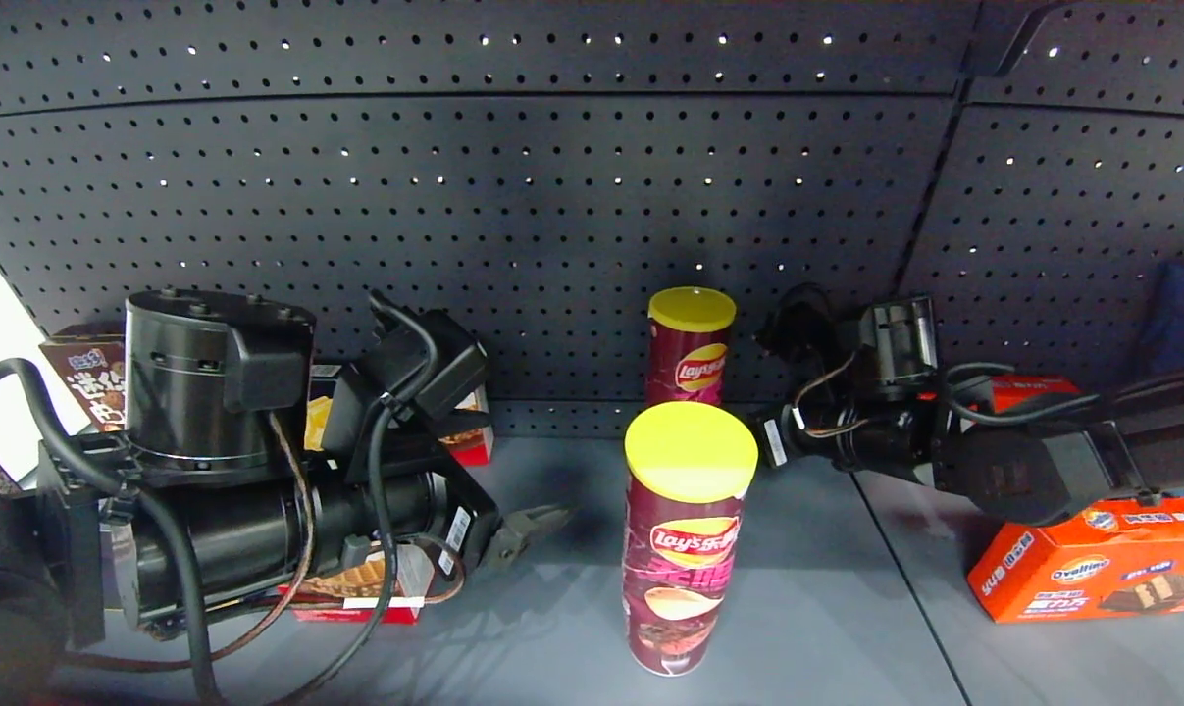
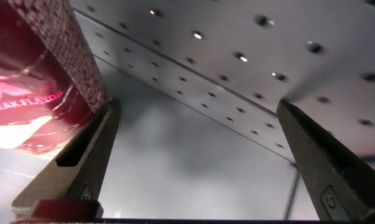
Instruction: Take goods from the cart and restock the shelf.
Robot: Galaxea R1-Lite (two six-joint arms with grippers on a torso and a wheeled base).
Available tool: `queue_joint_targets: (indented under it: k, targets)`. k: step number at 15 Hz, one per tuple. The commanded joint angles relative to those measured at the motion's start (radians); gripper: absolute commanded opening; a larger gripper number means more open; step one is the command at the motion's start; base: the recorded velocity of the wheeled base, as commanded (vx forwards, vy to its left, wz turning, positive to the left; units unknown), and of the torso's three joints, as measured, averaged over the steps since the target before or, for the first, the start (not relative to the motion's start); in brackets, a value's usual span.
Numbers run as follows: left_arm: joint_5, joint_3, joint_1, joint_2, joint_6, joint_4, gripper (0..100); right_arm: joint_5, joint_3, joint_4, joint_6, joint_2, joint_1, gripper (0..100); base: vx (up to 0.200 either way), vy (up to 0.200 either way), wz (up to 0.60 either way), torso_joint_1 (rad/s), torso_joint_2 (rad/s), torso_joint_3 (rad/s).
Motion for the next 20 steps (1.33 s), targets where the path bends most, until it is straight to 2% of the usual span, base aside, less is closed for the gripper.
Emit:
queue_joint_targets:
  k: [1, 20]
  targets:
    - [0.000, 0.001, 0.000, 0.000, 0.000, 0.000, 100, 0.000, -0.010, -0.001, -0.001, 0.017, 0.010, 100, 0.000, 0.000, 0.00, 0.000, 0.00, 0.000]
    - [0.000, 0.004, 0.000, 0.000, 0.000, 0.000, 100, -0.003, -0.024, -0.003, 0.002, 0.039, 0.045, 100, 0.000, 0.000, 0.00, 0.000, 0.00, 0.000]
